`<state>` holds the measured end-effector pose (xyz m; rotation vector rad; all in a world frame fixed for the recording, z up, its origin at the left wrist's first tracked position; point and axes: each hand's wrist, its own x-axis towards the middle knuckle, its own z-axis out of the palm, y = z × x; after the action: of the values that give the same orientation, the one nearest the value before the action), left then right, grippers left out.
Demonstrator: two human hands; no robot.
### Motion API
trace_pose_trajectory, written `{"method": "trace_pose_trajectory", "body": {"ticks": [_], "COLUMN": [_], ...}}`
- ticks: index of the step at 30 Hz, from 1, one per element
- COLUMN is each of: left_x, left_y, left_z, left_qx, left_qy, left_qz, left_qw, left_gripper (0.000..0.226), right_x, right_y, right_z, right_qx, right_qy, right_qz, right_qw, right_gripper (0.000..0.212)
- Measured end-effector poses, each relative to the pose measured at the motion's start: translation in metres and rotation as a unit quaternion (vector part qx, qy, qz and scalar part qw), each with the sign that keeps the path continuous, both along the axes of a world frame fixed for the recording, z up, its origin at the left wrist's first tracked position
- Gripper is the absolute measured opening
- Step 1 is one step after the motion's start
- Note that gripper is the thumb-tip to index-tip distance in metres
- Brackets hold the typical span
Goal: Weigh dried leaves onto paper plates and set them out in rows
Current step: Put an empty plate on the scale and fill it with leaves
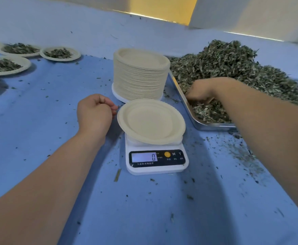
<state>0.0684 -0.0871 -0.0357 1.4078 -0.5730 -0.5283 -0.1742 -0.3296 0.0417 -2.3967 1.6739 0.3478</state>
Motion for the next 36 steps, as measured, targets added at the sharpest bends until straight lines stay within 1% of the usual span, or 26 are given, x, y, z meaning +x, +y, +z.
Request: {"method": "trace_pose_trajectory", "body": {"ticks": [2, 4, 5, 6, 7, 9, 10, 11, 12, 13, 14, 15, 16, 17, 18, 19, 20, 22, 23, 25, 27, 28, 29, 31, 33, 36], "left_x": [-0.001, -0.001, -0.001, 0.000, 0.001, 0.003, 0.003, 0.003, 0.003, 0.003, 0.003, 0.003, 0.004, 0.004, 0.003, 0.003, 0.003, 0.003, 0.003, 0.003, 0.004, 0.004, 0.005, 0.004, 0.003, 0.004], "left_y": [0.001, 0.002, 0.002, 0.002, 0.002, 0.000, 0.000, 0.001, 0.001, 0.001, 0.001, 0.001, 0.000, 0.000, -0.001, 0.000, 0.000, 0.002, 0.002, 0.002, 0.002, 0.002, 0.002, 0.002, 0.003, 0.003], "left_z": [0.000, 0.000, 0.000, -0.001, -0.001, -0.001, -0.001, -0.001, -0.001, -0.001, -0.001, -0.001, -0.001, -0.002, -0.002, -0.002, -0.002, -0.002, -0.002, -0.002, -0.003, -0.003, -0.003, -0.003, -0.003, -0.003], "left_qx": [-0.002, -0.006, -0.006, -0.006, -0.006, -0.005, -0.003, -0.002, -0.002, -0.002, -0.003, -0.003, -0.003, -0.003, -0.003, -0.005, -0.007, -0.011, -0.013, -0.013, -0.014, -0.016, -0.017, -0.018, -0.016, -0.016], "left_qy": [0.001, -0.002, -0.003, -0.003, -0.003, -0.001, -0.001, -0.004, -0.007, -0.008, -0.008, -0.009, -0.011, -0.012, -0.013, -0.014, -0.015, -0.017, -0.016, -0.015, -0.013, -0.012, -0.013, -0.015, -0.016, -0.016], "left_qz": [-0.001, -0.007, -0.010, -0.011, -0.013, -0.018, -0.020, -0.021, -0.022, -0.024, -0.024, -0.025, -0.024, -0.025, -0.025, -0.024, -0.023, -0.024, -0.027, -0.028, -0.027, -0.026, -0.026, -0.027, -0.028, -0.028], "left_qw": [1.000, 1.000, 1.000, 1.000, 1.000, 1.000, 1.000, 1.000, 1.000, 1.000, 1.000, 1.000, 1.000, 1.000, 1.000, 1.000, 1.000, 0.999, 0.999, 0.999, 0.999, 0.999, 0.999, 0.999, 0.999, 0.999], "left_gripper": [0.038, 0.038, 0.037, 0.037, 0.037, 0.038, 0.038, 0.038, 0.038, 0.038, 0.038, 0.039, 0.039, 0.039, 0.039, 0.039, 0.039, 0.039, 0.039, 0.038, 0.038, 0.038, 0.038, 0.037, 0.037, 0.038], "right_x": [-0.008, -0.014, -0.016, -0.017, -0.017, -0.014, -0.013, -0.013, -0.014, -0.019, -0.024, -0.028, -0.031, -0.034, -0.036, -0.036, -0.036, -0.040, -0.043, -0.050, -0.053, -0.053, -0.052, -0.049, -0.047, -0.048], "right_y": [0.013, 0.024, 0.027, 0.030, 0.034, 0.046, 0.053, 0.059, 0.064, 0.071, 0.079, 0.090, 0.099, 0.105, 0.109, 0.114, 0.119, 0.128, 0.132, 0.142, 0.147, 0.147, 0.145, 0.139, 0.132, 0.124], "right_z": [0.015, 0.028, 0.033, 0.034, 0.033, 0.025, 0.016, 0.006, -0.002, -0.007, -0.010, -0.009, -0.008, -0.008, -0.010, -0.012, -0.014, -0.024, -0.030, -0.044, -0.053, -0.054, -0.053, -0.047, -0.039, -0.033], "right_qx": [0.065, 0.092, 0.069, 0.021, -0.046, -0.173, -0.195, -0.170, -0.114, -0.044, 0.020, 0.062, 0.083, 0.092, 0.085, 0.070, 0.045, -0.045, -0.104, -0.216, -0.289, -0.298, -0.286, -0.235, -0.201, -0.223], "right_qy": [-0.026, -0.071, -0.089, -0.105, -0.116, -0.122, -0.104, -0.070, -0.039, -0.036, -0.067, -0.105, -0.126, -0.131, -0.122, -0.106, -0.094, -0.104, -0.128, -0.166, -0.181, -0.185, -0.190, -0.205, -0.229, -0.273], "right_qz": [-0.027, -0.039, -0.025, -0.004, 0.017, 0.048, 0.062, 0.063, 0.047, 0.010, -0.030, -0.050, -0.038, -0.019, -0.007, -0.001, 0.007, 0.047, 0.060, 0.069, 0.071, 0.071, 0.071, 0.067, 0.059, 0.020], "right_qw": [0.997, 0.993, 0.993, 0.994, 0.992, 0.976, 0.973, 0.981, 0.992, 0.998, 0.997, 0.991, 0.988, 0.987, 0.989, 0.992, 0.995, 0.992, 0.984, 0.960, 0.937, 0.934, 0.937, 0.948, 0.951, 0.936], "right_gripper": [0.019, 0.018, 0.015, 0.013, 0.015, 0.026, 0.033, 0.044, 0.056, 0.068, 0.074, 0.076, 0.080, 0.089, 0.098, 0.103, 0.102, 0.086, 0.077, 0.067, 0.061, 0.059, 0.058, 0.058, 0.059, 0.059]}}
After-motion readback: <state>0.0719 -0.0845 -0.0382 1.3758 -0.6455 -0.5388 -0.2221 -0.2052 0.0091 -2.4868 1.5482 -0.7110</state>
